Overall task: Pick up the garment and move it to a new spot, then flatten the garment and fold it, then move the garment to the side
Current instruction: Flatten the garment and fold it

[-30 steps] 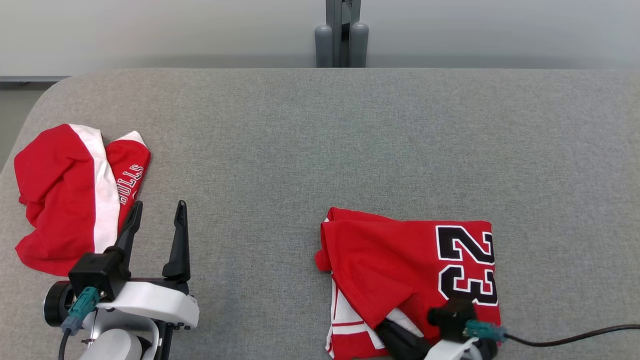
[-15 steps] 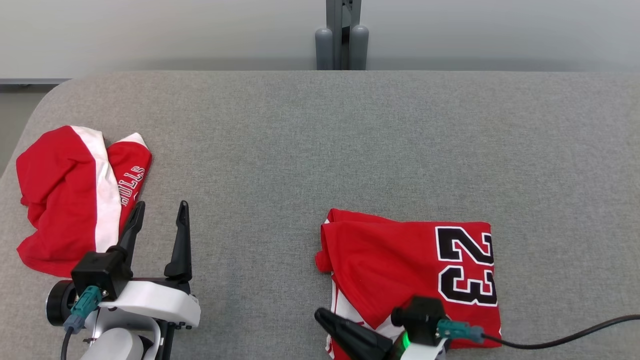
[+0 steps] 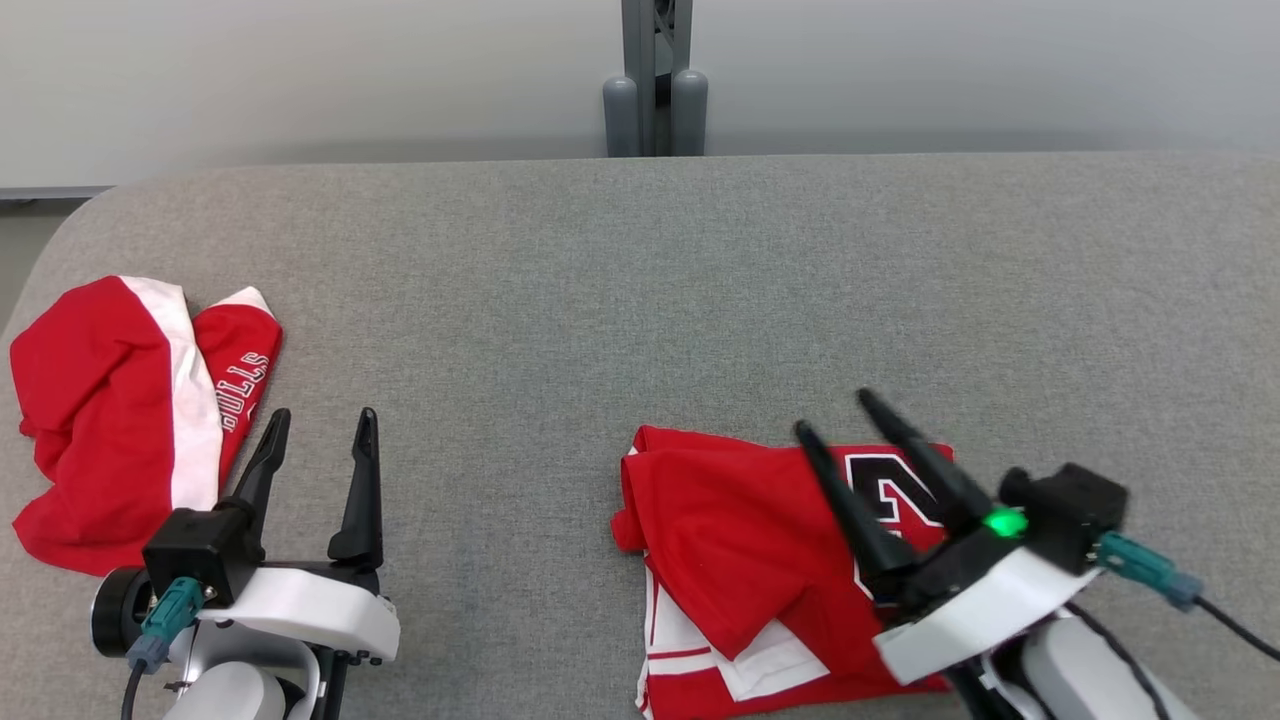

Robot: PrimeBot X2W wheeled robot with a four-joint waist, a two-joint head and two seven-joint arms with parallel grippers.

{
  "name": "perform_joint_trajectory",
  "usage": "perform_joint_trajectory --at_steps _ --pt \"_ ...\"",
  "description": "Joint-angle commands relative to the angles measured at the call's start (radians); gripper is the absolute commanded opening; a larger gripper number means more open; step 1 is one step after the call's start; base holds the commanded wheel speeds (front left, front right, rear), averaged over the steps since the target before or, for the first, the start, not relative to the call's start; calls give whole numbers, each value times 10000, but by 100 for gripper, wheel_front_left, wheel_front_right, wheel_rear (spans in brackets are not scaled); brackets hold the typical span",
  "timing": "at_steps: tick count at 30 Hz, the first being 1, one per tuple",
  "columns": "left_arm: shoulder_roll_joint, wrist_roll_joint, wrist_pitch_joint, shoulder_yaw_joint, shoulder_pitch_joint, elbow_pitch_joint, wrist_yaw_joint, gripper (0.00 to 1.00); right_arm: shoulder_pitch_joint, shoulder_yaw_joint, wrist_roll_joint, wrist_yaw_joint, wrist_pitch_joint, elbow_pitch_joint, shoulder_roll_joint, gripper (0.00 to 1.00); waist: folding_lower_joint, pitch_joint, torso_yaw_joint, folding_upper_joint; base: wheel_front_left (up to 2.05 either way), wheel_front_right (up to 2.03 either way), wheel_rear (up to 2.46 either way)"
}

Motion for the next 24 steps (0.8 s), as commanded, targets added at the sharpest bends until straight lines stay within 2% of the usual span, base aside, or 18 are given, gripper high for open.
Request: perform_joint_trajectory --at_steps 1,6,7,9,10,12,17,24 --pt "77 28 -29 16 3 -22 -10 100 283 -647 -372 -4 -64 -33 8 100 0 -1 -30 -1 0 0 0" --pt "101 40 -3 -22 -21 -45 2 100 878 -2493 -1356 -4 -73 -87 115 100 0 -6 -110 -1 0 0 0" --pt "111 41 0 -35 -19 -58 13 100 1138 -3199 -1683 -4 -69 -104 133 100 0 -11 -145 -1 0 0 0" --pt "128 37 4 -39 9 -71 31 100 1395 -3842 -1936 -4 33 -154 142 100 0 -23 -188 -1 0 0 0" --pt "133 36 10 -56 46 -75 39 100 1653 -4475 -2158 -4 132 -226 123 100 0 -51 -231 -1 0 0 0" --pt "152 28 13 -69 101 -80 56 100 1913 -5025 -2307 -4 261 -342 145 100 0 -106 -287 -1 0 0 0" --pt "232 6 11 -78 306 -208 127 100 2439 -5910 -2625 -4 621 -616 209 100 0 -272 -393 -1 0 0 0" --pt "344 -74 65 -68 676 -463 289 100 3041 -6363 -2828 -4 1014 -968 409 100 0 -490 -406 -1 0 0 0"
